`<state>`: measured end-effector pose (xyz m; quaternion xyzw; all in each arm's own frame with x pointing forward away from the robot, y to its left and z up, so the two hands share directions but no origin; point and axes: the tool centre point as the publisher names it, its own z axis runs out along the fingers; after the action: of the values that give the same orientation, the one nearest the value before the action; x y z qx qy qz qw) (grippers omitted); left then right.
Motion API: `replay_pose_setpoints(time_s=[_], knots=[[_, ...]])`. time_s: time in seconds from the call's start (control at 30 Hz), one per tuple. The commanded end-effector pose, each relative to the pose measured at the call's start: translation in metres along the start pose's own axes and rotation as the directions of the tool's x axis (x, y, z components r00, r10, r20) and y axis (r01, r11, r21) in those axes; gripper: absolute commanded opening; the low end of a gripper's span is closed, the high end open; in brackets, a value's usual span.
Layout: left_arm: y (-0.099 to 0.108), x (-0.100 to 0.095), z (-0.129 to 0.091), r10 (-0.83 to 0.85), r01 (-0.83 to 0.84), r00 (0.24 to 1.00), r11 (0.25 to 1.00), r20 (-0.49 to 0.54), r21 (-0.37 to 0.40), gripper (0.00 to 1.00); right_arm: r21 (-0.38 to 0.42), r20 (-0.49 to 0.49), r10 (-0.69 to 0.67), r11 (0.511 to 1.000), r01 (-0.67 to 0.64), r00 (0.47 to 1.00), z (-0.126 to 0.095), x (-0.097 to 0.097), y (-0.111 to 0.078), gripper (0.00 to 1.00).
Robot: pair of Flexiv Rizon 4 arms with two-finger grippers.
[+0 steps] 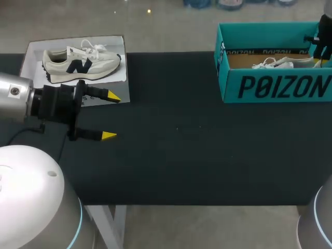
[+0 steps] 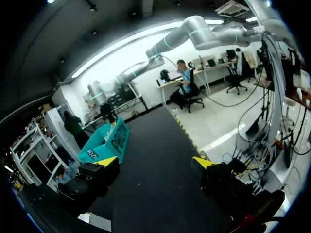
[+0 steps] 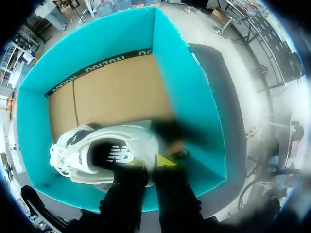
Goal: Take the shoe out of the shoebox, open the shoe tongue, remove and reinsert the insole, then place the shoe into the shoebox
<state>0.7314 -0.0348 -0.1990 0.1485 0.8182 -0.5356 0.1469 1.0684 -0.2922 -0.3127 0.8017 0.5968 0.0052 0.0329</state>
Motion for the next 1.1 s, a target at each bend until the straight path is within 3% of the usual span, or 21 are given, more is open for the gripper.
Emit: replay_pose_setpoints(time_s=[0.03, 0.33, 0.47, 0.5, 0.53, 0.57, 0.6, 0.83, 1.1], knots=[[0.0, 0.0, 0.0, 0.0, 0.0, 1.0, 1.0, -0.002, -0.001, 1.0, 0.013, -0.008, 0.001, 1.0, -0.001, 1.0, 0.017, 0.002, 0.001, 0.0], [0.0, 0.0, 0.0, 0.0, 0.0, 1.0, 1.0, -0.002, -0.001, 1.0, 0.044, -0.011, 0.001, 0.999, -0.001, 1.0, 0.033, 0.005, -0.001, 0.0], [0.0, 0.0, 0.0, 0.0, 0.0, 1.0, 1.0, -0.002, -0.001, 1.0, 0.042, -0.004, 0.003, 0.999, -0.003, 1.0, 0.031, 0.006, -0.001, 0.0], [0.0, 0.0, 0.0, 0.0, 0.0, 1.0, 1.0, -0.002, -0.001, 1.0, 0.04, -0.004, 0.005, 0.999, -0.005, 1.0, 0.029, 0.006, -0.001, 0.04], [0.0, 0.0, 0.0, 0.0, 0.0, 1.0, 1.0, -0.002, -0.001, 1.0, 0.036, -0.004, 0.008, 0.999, -0.008, 1.0, 0.028, 0.005, -0.001, 0.28], [0.0, 0.0, 0.0, 0.0, 0.0, 1.0, 1.0, -0.002, -0.001, 1.0, 0.034, -0.005, 0.013, 0.999, -0.013, 1.0, 0.026, 0.005, -0.001, 0.84], [0.0, 0.0, 0.0, 0.0, 0.0, 1.0, 1.0, -0.002, -0.001, 1.0, 0.02, -0.001, 0.021, 1.0, -0.021, 1.0, 0.021, 0.005, -0.002, 1.0], [0.0, 0.0, 0.0, 0.0, 0.0, 1.0, 1.0, -0.002, -0.001, 1.0, -0.037, -0.029, 0.011, 0.999, -0.012, 1.0, -0.009, 0.009, -0.006, 1.0], [0.0, 0.0, 0.0, 0.0, 0.0, 1.0, 1.0, -0.002, -0.001, 1.0, -0.114, -0.043, -0.038, 0.993, 0.033, 0.998, -0.07, 0.032, -0.004, 1.0]])
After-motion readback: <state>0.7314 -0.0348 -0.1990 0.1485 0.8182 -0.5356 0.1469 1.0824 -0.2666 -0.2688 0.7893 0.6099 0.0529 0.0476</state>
